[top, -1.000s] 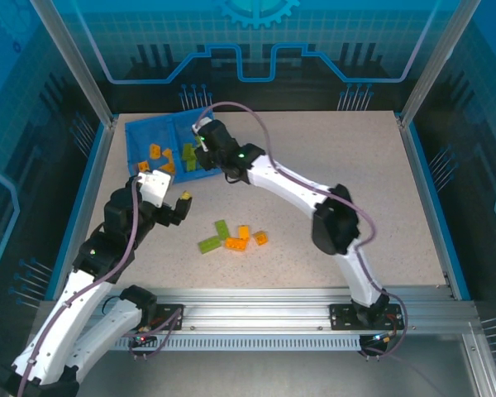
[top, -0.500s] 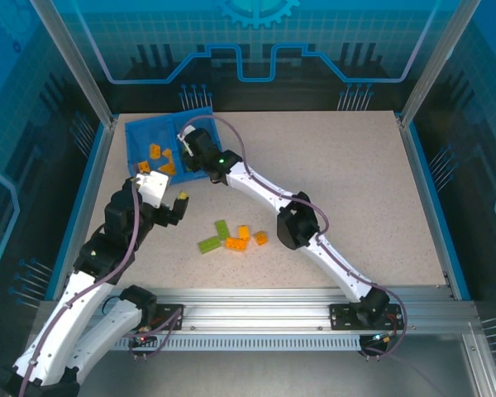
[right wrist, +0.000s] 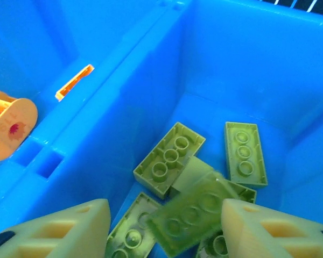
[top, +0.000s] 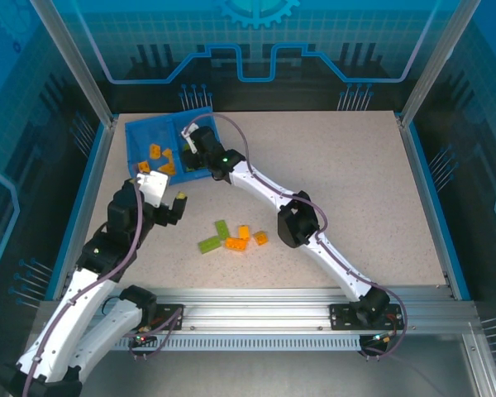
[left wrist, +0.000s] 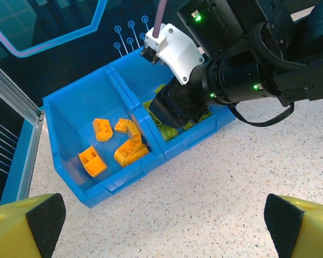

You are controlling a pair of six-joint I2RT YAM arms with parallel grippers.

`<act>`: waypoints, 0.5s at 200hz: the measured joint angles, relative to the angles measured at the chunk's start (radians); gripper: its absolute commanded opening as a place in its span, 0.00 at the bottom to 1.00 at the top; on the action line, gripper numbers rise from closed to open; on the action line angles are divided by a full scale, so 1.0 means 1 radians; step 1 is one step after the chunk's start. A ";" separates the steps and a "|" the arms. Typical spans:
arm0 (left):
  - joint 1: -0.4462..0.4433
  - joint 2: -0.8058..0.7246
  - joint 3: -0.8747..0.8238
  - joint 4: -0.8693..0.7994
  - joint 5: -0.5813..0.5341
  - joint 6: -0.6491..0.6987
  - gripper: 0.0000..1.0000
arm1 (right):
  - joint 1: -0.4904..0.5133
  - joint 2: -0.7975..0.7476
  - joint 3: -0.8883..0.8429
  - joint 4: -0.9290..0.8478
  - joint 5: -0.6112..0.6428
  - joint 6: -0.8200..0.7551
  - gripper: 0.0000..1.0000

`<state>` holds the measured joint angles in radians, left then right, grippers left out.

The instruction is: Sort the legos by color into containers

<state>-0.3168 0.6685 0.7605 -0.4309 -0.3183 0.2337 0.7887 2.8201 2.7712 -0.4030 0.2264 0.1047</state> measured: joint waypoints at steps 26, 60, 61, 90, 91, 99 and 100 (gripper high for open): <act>0.000 0.030 0.000 0.002 0.000 -0.005 0.99 | -0.003 -0.056 -0.025 -0.053 -0.025 0.013 0.59; 0.000 0.068 0.000 0.003 -0.001 -0.036 0.99 | -0.023 -0.315 -0.208 -0.140 -0.066 0.050 0.66; 0.000 0.070 0.000 0.003 -0.001 -0.038 0.99 | -0.024 -0.323 -0.214 -0.141 -0.069 0.049 0.67; 0.002 0.122 0.012 -0.011 0.005 -0.139 0.99 | -0.068 -0.663 -0.474 -0.191 -0.156 0.077 0.73; 0.002 0.125 0.014 -0.014 0.008 -0.145 0.99 | -0.072 -0.685 -0.489 -0.194 -0.162 0.080 0.73; 0.002 0.157 0.037 -0.036 0.018 -0.201 0.99 | -0.089 -0.780 -0.566 -0.199 -0.192 0.089 0.75; 0.002 0.164 0.043 -0.040 0.019 -0.212 0.99 | -0.093 -0.797 -0.582 -0.199 -0.197 0.090 0.75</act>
<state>-0.3149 0.8322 0.8032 -0.4709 -0.2989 0.0216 0.6960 2.0235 2.1891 -0.6018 0.0292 0.1947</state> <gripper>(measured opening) 0.986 0.729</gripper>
